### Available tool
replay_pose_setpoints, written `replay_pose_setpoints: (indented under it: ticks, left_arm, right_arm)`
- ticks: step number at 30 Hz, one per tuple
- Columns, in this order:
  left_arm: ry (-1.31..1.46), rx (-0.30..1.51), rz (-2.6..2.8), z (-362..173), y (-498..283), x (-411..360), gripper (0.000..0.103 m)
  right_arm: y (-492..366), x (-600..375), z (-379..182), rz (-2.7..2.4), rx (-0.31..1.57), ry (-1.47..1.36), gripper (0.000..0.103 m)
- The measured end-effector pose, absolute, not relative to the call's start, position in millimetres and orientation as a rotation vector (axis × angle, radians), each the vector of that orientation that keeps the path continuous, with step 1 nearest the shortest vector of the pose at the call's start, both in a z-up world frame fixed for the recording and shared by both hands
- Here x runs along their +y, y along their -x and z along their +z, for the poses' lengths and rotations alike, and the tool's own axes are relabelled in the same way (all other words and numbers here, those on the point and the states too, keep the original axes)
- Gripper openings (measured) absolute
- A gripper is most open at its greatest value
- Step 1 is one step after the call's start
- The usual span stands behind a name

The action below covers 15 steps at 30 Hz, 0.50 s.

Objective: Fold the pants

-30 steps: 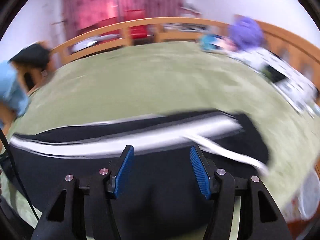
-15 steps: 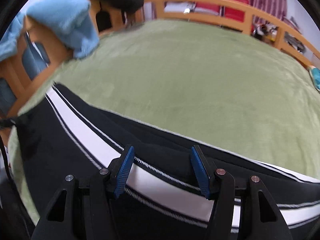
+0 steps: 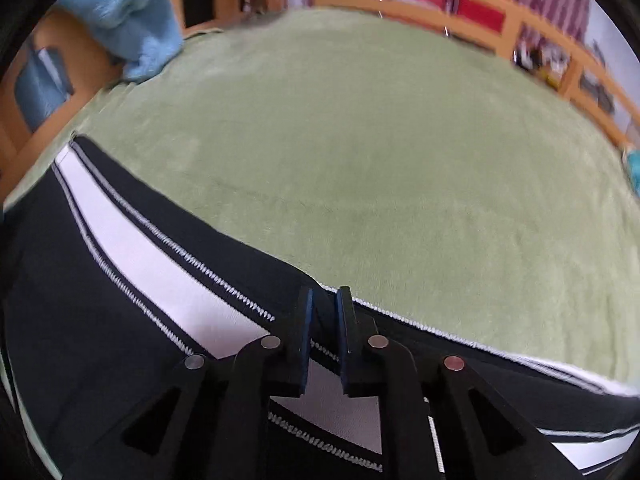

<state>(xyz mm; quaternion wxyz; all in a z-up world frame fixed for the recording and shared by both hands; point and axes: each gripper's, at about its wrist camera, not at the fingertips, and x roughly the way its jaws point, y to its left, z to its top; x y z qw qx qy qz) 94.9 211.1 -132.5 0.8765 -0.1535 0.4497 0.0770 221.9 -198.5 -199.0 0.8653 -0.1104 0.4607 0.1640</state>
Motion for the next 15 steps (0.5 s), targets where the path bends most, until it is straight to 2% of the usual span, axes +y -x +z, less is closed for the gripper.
replay_pose_setpoints:
  ticks: [2, 3, 10, 11, 12, 13, 15]
  left_arm:
    - [0.311, 0.942, 0.204, -133.0, -93.0, 221.4, 0.062]
    - [0.307, 0.944, 0.221, -134.2, -90.5, 224.7, 0.062]
    - [0.344, 0.969, 0.229, -156.3, -75.9, 246.6, 0.061]
    - [0.356, 0.97, 0.219, -160.0, -76.1, 248.0, 0.058]
    - [0.372, 0.971, 0.21, -162.5, -75.9, 249.1, 0.05]
    - [0.394, 0.969, 0.192, -164.3, -75.2, 249.4, 0.026]
    - [0.379, 0.946, 0.195, -160.7, -72.4, 248.6, 0.017]
  right_arm:
    - [-209.5, -213.7, -182.7, 0.35, 0.95, 0.146, 0.049]
    - [-200.6, -221.4, -174.1, 0.345, 0.926, 0.117, 0.051]
    - [-126.6, -303.3, -148.6, 0.148, 0.908, -0.012, 0.052]
    - [-118.7, -313.7, -149.8, 0.117, 0.92, -0.038, 0.052]
    - [-106.9, -328.2, -151.2, 0.074, 0.934, -0.071, 0.052]
    - [-95.6, -341.5, -153.2, 0.038, 0.946, -0.106, 0.052]
    - [-81.7, -358.1, -157.5, -0.011, 0.963, -0.164, 0.052]
